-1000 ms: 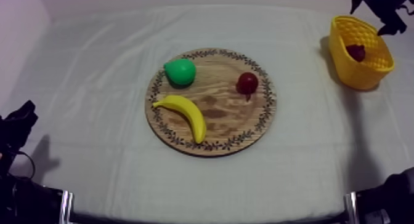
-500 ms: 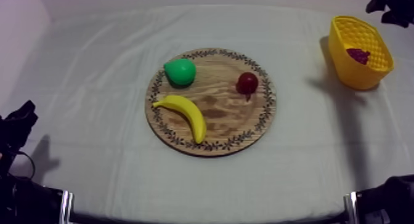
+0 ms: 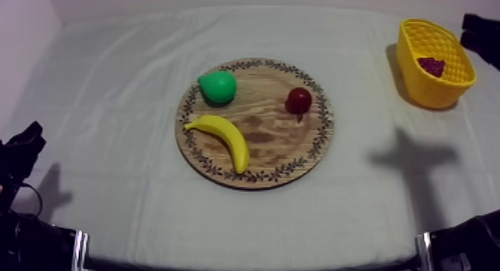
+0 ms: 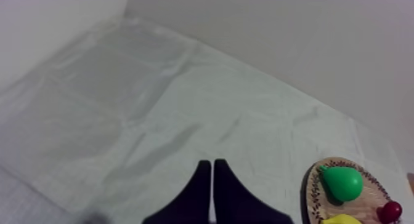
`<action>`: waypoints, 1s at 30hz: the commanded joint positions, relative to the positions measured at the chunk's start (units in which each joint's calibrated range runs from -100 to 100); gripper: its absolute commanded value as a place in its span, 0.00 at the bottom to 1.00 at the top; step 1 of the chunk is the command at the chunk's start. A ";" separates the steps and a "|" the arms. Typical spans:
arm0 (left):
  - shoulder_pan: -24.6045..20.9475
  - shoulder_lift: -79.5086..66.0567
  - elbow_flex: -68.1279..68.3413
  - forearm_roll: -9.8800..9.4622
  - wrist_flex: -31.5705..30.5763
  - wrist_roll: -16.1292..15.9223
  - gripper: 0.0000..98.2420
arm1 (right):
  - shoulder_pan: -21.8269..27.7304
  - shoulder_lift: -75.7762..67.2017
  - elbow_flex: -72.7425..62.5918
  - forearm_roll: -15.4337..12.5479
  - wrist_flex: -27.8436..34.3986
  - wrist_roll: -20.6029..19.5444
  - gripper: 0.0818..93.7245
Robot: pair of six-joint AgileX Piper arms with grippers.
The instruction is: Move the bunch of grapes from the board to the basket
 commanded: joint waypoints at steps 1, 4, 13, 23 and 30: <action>-0.03 0.05 0.00 0.01 -0.01 -0.01 0.00 | -0.74 -8.39 9.00 0.58 -2.97 -0.04 0.02; -0.03 0.05 0.00 0.01 -0.01 0.00 0.00 | -1.29 -14.62 16.28 1.43 -5.01 0.23 0.02; -0.03 0.05 0.00 0.01 -0.01 0.01 0.00 | -0.83 -27.46 31.78 3.10 -7.16 0.97 0.00; -0.03 0.05 0.00 0.01 -0.01 0.01 0.00 | 1.46 -35.69 41.96 2.59 -6.82 3.29 0.01; -0.03 0.05 0.00 0.01 -0.01 -0.02 0.00 | 3.36 -38.69 43.41 -2.09 -8.59 10.52 0.00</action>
